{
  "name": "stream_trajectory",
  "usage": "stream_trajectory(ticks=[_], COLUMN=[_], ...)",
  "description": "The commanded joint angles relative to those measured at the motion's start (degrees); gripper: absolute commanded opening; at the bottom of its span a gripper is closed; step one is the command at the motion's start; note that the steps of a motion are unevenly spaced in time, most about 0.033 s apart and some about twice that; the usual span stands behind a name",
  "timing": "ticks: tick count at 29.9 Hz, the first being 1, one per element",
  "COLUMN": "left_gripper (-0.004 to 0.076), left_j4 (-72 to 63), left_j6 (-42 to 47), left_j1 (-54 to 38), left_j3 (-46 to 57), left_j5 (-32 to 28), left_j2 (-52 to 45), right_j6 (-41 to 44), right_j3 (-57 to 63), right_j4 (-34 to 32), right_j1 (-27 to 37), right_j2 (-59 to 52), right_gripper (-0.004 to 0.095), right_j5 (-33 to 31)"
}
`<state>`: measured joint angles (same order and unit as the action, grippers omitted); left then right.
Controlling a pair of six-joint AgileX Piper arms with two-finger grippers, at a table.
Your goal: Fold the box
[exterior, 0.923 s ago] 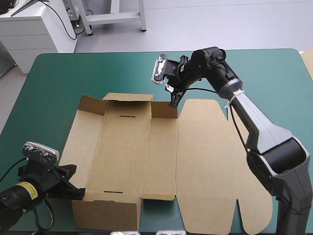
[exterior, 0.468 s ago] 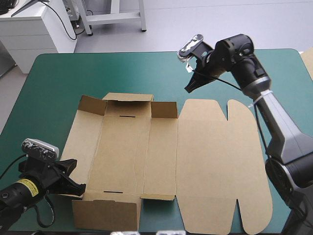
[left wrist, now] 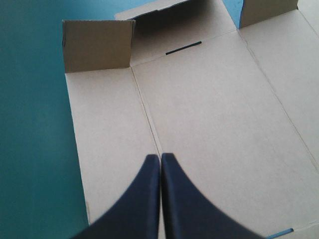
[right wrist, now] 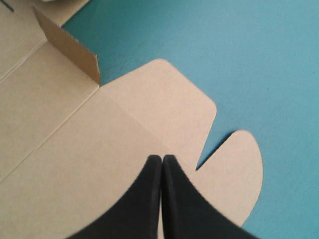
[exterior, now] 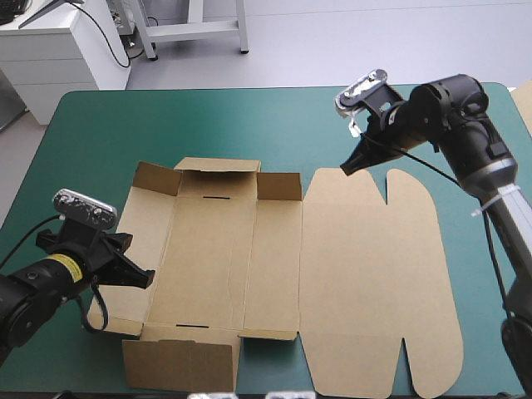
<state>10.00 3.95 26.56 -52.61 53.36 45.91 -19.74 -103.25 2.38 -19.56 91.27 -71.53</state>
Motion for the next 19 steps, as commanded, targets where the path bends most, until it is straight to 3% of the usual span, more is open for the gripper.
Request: stream_trajectory(ticks=[1, 5, 10, 19], left_gripper=[-0.0008, -0.0007, -0.0007, 0.0018], left_j4=[0.42, -0.31, -0.69, -6.05], left_j6=[-2.49, -4.27, -6.72, -15.09], left_j1=[0.40, 0.40, 0.40, 0.40], left_j3=[-4.96, -7.80, -10.21, -16.18], left_j5=[-3.50, -3.50, -2.93, 3.52], left_j2=[3.00, 5.74, 9.26, 15.22], right_j6=[0.07, 2.53, 4.41, 8.01], right_j3=[6.22, 14.56, 24.43, 37.70], right_j4=[-2.38, -6.08, -6.22, -6.22], right_j1=[0.40, 0.40, 0.40, 0.40], right_j2=[-7.46, -13.47, -22.37, -39.58], right_gripper=[-0.0019, -0.0019, -0.0019, -0.0019], right_j5=[3.29, 4.87, 7.92, 8.93])
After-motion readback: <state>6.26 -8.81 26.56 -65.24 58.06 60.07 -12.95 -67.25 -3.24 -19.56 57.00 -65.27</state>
